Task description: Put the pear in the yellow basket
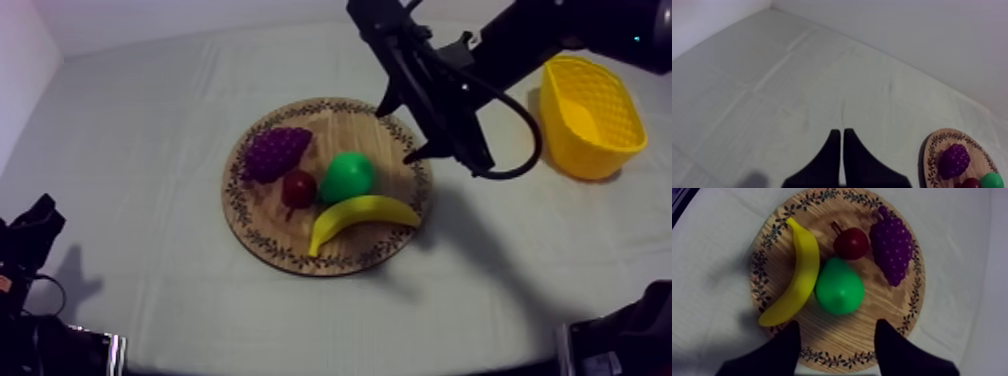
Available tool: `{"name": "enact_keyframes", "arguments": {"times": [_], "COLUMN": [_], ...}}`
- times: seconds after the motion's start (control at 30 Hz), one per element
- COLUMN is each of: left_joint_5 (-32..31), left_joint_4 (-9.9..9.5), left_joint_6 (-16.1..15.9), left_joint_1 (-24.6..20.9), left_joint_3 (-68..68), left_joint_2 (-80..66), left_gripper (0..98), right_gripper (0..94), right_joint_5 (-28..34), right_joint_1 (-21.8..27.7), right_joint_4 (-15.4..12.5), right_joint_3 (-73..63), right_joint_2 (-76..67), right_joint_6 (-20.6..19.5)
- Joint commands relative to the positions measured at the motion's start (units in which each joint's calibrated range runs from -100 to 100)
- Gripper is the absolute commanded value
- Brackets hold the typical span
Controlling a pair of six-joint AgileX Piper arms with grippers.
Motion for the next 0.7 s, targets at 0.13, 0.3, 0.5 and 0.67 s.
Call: {"name": "enact_keyframes", "arguments": {"times": [0.13,0.3,0.5,0.67], "left_joint_5": [0.0,0.0,0.0,0.0], "left_joint_4": [-0.02,-0.02,-0.02,-0.02], "left_joint_6": [0.0,0.0,0.0,0.0], "left_joint_1": [0.0,0.0,0.0,0.0], "left_joint_3": [0.0,0.0,0.0,0.0], "left_joint_2": [0.0,0.0,0.0,0.0], "left_gripper": [0.1,0.1,0.1,0.1], "right_gripper": [52.3,60.6,65.5,65.2], "right_joint_5": [-2.1,-3.3,-2.9,-2.2], "right_joint_1": [0.1,0.1,-0.9,-1.7], "right_joint_4": [-0.7,-0.7,0.4,0.9], "right_joint_3": [-0.6,-1.9,-4.8,-6.6], "right_joint_2": [3.6,5.5,8.4,12.0], "right_joint_6": [0.5,-1.1,-2.5,-1.7]}}
